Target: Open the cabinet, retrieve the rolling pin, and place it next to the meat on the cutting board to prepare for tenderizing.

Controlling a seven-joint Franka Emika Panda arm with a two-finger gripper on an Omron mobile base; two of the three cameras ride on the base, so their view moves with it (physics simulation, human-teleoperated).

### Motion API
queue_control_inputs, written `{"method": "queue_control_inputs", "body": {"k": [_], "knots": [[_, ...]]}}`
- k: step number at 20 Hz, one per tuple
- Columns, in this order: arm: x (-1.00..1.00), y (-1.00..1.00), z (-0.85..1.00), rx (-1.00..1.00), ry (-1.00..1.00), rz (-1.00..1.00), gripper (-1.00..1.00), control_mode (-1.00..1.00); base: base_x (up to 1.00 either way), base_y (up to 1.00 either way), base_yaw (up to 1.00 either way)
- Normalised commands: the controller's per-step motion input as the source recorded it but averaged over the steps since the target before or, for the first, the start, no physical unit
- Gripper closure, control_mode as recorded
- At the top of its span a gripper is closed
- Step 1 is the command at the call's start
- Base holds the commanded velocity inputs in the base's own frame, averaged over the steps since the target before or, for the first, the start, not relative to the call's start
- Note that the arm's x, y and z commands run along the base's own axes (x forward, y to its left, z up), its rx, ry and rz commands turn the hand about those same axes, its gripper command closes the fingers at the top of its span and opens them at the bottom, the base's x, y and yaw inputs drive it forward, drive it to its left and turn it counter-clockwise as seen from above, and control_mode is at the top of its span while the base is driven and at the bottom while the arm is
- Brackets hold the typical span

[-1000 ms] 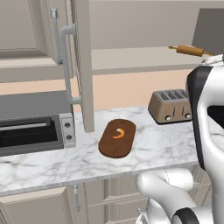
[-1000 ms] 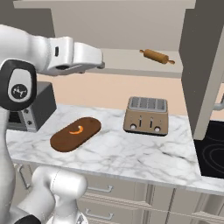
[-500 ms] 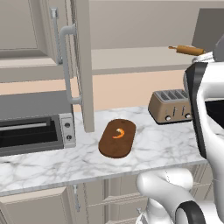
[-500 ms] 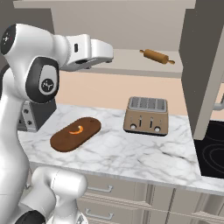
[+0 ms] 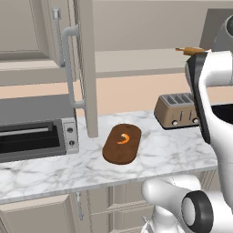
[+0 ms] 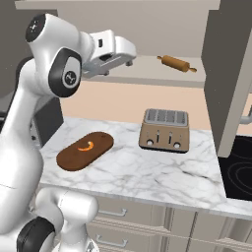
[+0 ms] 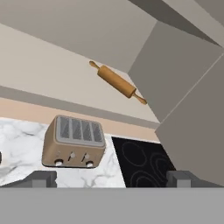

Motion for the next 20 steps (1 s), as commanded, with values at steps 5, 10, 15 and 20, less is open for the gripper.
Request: {"method": "queue_control_inputs", "body": {"k": [5, 10, 15, 20], "knots": [[0.24, -0.10, 0.00, -0.03, 0.05, 0.03, -1.00, -1.00, 0.00, 0.00, 0.00], [0.20, -0.20, -0.01, 0.00, 0.00, 0.04, -1.00, -1.00, 0.00, 0.00, 0.00], [0.23, -0.30, -0.05, 0.01, 0.00, 0.07, -1.00, -1.00, 0.00, 0.00, 0.00], [0.34, -0.34, 0.00, 0.04, 0.00, 0.08, -1.00, -1.00, 0.00, 0.00, 0.00]]}}
